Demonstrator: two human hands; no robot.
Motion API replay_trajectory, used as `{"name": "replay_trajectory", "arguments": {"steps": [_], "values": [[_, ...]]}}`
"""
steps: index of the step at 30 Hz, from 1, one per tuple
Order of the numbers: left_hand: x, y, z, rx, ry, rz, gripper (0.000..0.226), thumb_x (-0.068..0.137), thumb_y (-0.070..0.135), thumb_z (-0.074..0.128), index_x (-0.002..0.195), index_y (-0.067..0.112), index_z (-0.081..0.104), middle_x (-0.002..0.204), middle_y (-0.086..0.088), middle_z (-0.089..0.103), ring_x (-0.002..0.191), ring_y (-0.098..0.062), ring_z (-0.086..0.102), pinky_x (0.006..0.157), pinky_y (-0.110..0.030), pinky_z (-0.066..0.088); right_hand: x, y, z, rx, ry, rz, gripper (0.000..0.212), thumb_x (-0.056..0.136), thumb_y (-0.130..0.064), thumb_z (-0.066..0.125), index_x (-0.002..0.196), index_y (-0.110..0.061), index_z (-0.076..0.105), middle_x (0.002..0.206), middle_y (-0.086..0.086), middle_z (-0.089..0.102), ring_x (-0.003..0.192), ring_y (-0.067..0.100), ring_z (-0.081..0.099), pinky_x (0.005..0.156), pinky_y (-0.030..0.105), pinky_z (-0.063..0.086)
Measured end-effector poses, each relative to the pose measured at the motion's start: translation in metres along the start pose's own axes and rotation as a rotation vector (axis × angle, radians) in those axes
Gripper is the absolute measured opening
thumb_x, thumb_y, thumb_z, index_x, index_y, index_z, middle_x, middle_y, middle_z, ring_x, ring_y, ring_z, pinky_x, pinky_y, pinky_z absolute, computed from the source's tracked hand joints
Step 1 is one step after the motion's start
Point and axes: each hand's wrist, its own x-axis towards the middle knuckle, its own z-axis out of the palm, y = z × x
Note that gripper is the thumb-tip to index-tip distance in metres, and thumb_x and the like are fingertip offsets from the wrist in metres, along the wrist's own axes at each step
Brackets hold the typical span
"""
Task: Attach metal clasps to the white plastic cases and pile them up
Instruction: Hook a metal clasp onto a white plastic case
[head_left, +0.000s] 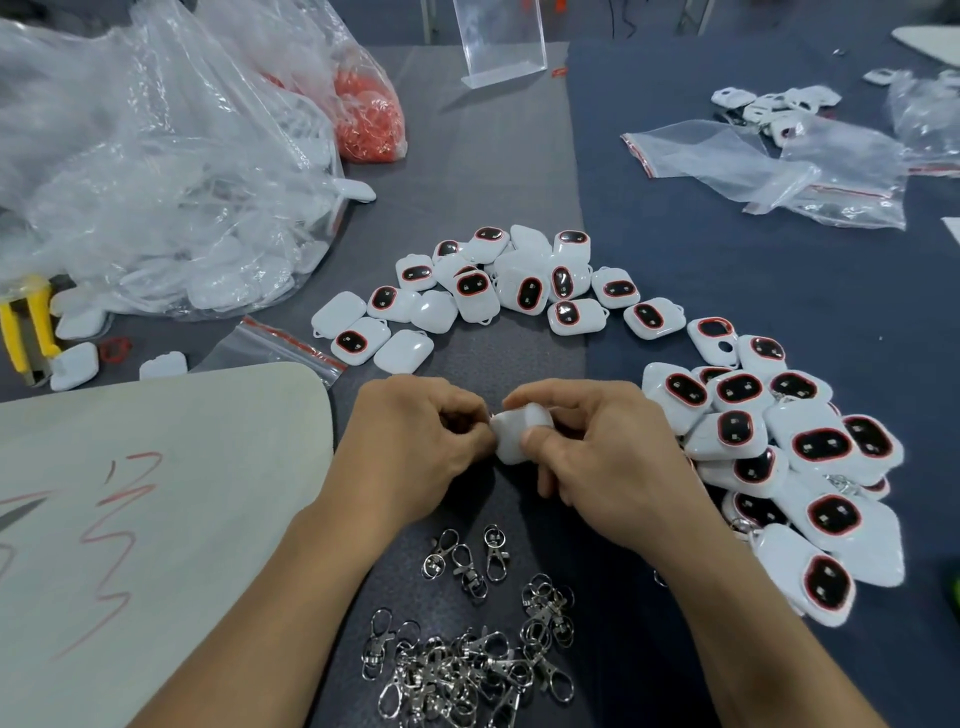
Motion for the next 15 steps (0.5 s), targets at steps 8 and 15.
{"name": "replay_trajectory", "arguments": {"steps": [8,15], "values": [[-0.0010,0.0018,0.0012,-0.058,0.023,-0.010,0.016,0.070,0.019,0.083,0.069,0.034,0.077,0.063,0.021,0.067,0.056,0.002,0.060,0.055,-0.008,0.041,0.0018,0.0000,0.0064,0.138,0.212,-0.023,0.031,0.092,-0.004,0.063,0.101,-0.032,0.074,0.060,-0.009,0.067,0.044,0.004,0.053,0.047,0.013,0.040],[0.0031,0.0019,-0.0023,-0.400,-0.022,-0.064,0.014,0.071,0.016,0.074,0.070,0.029,0.077,0.059,0.007,0.069,0.051,-0.005,0.051,0.053,-0.017,0.042,0.0010,-0.0059,0.0055,0.131,0.221,-0.013,0.016,0.077,-0.027,0.053,0.071,-0.019,0.066,0.060,-0.006,0.060,0.057,0.002,0.049,0.053,0.026,0.042]]}}
